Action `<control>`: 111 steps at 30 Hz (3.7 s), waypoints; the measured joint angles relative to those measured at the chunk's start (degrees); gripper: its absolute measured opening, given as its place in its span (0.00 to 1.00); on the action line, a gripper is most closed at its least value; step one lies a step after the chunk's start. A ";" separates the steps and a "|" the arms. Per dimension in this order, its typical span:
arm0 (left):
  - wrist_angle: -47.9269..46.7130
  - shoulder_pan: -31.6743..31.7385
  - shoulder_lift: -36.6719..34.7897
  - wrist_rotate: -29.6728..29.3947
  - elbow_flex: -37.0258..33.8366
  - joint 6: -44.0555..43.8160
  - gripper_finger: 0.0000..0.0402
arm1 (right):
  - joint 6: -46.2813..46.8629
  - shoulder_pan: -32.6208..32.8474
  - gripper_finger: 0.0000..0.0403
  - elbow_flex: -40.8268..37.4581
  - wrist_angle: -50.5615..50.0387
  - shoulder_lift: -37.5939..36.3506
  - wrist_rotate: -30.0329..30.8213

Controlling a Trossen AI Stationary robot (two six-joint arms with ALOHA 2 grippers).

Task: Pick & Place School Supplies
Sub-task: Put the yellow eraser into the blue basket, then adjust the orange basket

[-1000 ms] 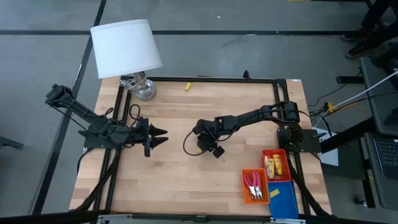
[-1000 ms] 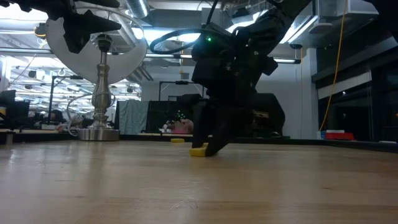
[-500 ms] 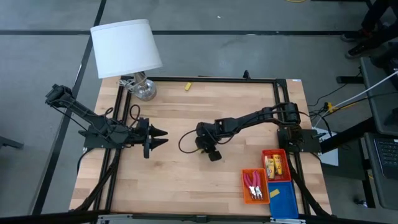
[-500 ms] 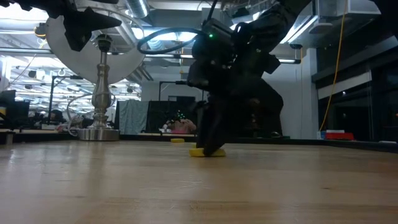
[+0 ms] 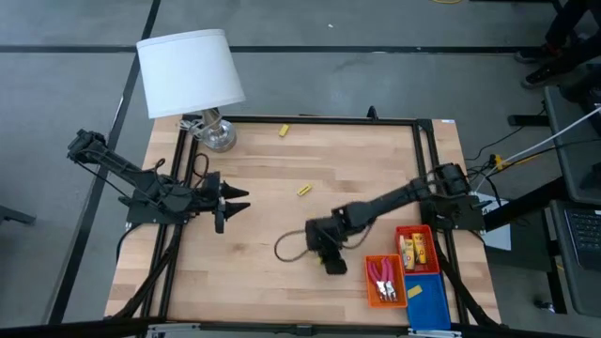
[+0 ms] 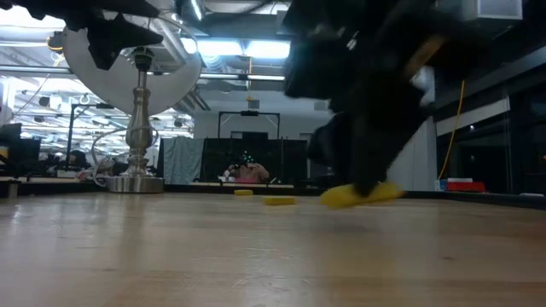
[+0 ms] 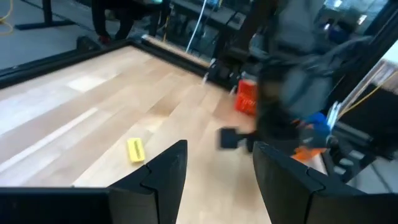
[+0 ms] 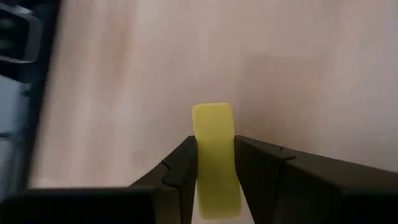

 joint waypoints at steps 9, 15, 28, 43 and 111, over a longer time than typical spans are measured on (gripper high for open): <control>-2.85 3.78 -1.08 4.43 -0.04 2.49 0.45 | 26.39 15.54 0.25 0.02 -2.89 -6.45 3.73; -2.28 5.62 -1.07 5.81 -0.04 4.50 0.45 | 44.00 23.41 0.25 0.15 -9.32 -13.39 11.56; -1.42 9.87 -1.05 10.11 -0.04 3.65 0.45 | 72.85 43.53 0.25 0.20 -39.47 -21.59 19.28; -0.23 15.17 -1.05 11.18 -0.04 2.96 0.45 | 83.22 54.04 0.25 0.20 -44.73 -19.12 18.99; -0.08 15.84 -2.17 16.16 -0.08 -0.02 0.45 | 65.51 20.33 0.35 3.65 -22.35 -4.34 23.30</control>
